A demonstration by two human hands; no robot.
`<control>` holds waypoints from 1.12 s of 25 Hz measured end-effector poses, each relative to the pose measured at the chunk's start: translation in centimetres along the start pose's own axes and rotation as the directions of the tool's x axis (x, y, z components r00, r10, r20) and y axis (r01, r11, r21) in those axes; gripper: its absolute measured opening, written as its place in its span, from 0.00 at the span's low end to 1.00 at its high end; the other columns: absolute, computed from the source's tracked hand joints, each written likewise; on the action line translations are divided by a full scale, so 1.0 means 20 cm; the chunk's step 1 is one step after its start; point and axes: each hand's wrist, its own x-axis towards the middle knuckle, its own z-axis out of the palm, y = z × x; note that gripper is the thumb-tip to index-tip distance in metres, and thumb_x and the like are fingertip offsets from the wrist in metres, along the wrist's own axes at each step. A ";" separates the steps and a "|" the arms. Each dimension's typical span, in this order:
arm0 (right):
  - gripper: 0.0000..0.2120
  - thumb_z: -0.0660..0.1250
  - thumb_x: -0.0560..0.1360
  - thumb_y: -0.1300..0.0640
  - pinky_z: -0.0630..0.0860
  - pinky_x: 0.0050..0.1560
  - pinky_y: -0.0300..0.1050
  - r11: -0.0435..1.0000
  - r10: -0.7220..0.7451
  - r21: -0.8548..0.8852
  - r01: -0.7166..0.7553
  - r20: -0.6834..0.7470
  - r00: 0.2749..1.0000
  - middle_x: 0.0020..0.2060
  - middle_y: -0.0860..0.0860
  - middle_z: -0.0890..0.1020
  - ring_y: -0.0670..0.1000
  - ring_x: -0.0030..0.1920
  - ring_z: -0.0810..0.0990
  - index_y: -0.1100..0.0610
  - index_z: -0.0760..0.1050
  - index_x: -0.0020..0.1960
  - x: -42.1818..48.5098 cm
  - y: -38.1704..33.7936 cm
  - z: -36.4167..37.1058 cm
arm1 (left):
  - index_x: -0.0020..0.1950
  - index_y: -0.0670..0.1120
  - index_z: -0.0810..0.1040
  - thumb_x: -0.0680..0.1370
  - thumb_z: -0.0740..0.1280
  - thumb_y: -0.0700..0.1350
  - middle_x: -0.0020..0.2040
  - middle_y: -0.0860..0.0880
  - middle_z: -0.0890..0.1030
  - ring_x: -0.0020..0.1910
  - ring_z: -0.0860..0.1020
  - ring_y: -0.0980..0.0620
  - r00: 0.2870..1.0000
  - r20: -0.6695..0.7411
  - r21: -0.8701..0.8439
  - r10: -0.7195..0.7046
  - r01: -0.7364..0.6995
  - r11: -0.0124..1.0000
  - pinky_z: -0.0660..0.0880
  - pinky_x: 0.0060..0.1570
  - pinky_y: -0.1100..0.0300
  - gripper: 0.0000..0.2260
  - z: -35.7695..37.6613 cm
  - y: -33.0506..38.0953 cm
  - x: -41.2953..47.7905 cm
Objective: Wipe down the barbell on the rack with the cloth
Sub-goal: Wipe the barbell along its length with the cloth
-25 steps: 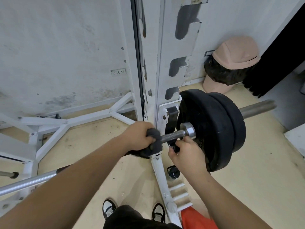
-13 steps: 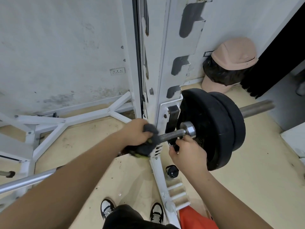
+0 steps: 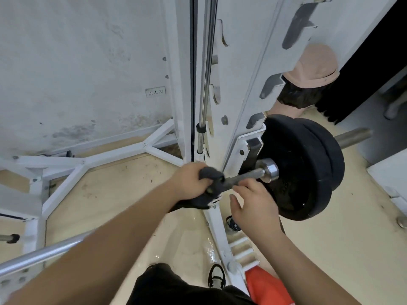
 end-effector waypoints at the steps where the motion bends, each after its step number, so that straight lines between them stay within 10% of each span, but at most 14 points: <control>1: 0.11 0.73 0.72 0.58 0.82 0.46 0.53 1.000 0.012 0.026 -0.012 0.033 0.999 0.51 0.49 0.81 0.54 0.53 0.80 0.56 0.84 0.53 0.01 -0.05 0.03 | 0.56 0.47 0.82 0.77 0.68 0.44 0.50 0.48 0.85 0.52 0.81 0.46 0.999 -0.036 -0.031 0.040 -0.041 0.999 0.77 0.52 0.53 0.08 0.05 0.02 0.00; 7: 0.15 0.76 0.71 0.51 0.82 0.48 0.47 0.994 0.103 0.021 -0.105 0.057 0.993 0.55 0.47 0.81 0.50 0.57 0.79 0.54 0.83 0.57 -0.02 -0.37 0.12 | 0.52 0.45 0.80 0.77 0.67 0.46 0.49 0.46 0.83 0.51 0.80 0.45 0.979 0.200 0.299 0.034 -0.094 0.950 0.74 0.48 0.55 0.07 -0.25 -0.33 -0.23; 14: 0.16 0.64 0.77 0.63 0.80 0.48 0.51 0.842 0.454 0.273 -0.466 0.110 0.884 0.52 0.48 0.79 0.51 0.50 0.81 0.55 0.82 0.61 -0.14 -0.60 0.22 | 0.58 0.50 0.78 0.76 0.64 0.42 0.50 0.49 0.83 0.50 0.80 0.45 0.974 -0.077 0.042 0.212 -0.209 0.977 0.77 0.47 0.53 0.12 -0.03 -0.23 -0.24; 20: 0.11 0.66 0.79 0.58 0.73 0.48 0.35 0.752 0.520 0.359 -0.554 0.194 0.832 0.48 0.46 0.84 0.46 0.49 0.82 0.53 0.84 0.58 -0.19 -0.60 0.13 | 0.51 0.46 0.79 0.77 0.65 0.44 0.48 0.48 0.83 0.48 0.79 0.47 0.970 0.240 0.410 0.036 -0.135 0.902 0.73 0.44 0.56 0.05 -0.33 -0.45 -0.39; 28: 0.10 0.69 0.78 0.56 0.76 0.57 0.45 0.803 0.457 0.368 -0.469 0.125 0.881 0.53 0.48 0.83 0.50 0.55 0.80 0.53 0.83 0.58 -0.11 -0.43 0.04 | 0.55 0.48 0.79 0.77 0.67 0.45 0.49 0.50 0.83 0.50 0.80 0.48 0.993 -0.033 0.083 0.114 -0.111 0.990 0.76 0.49 0.54 0.07 -0.11 -0.31 -0.31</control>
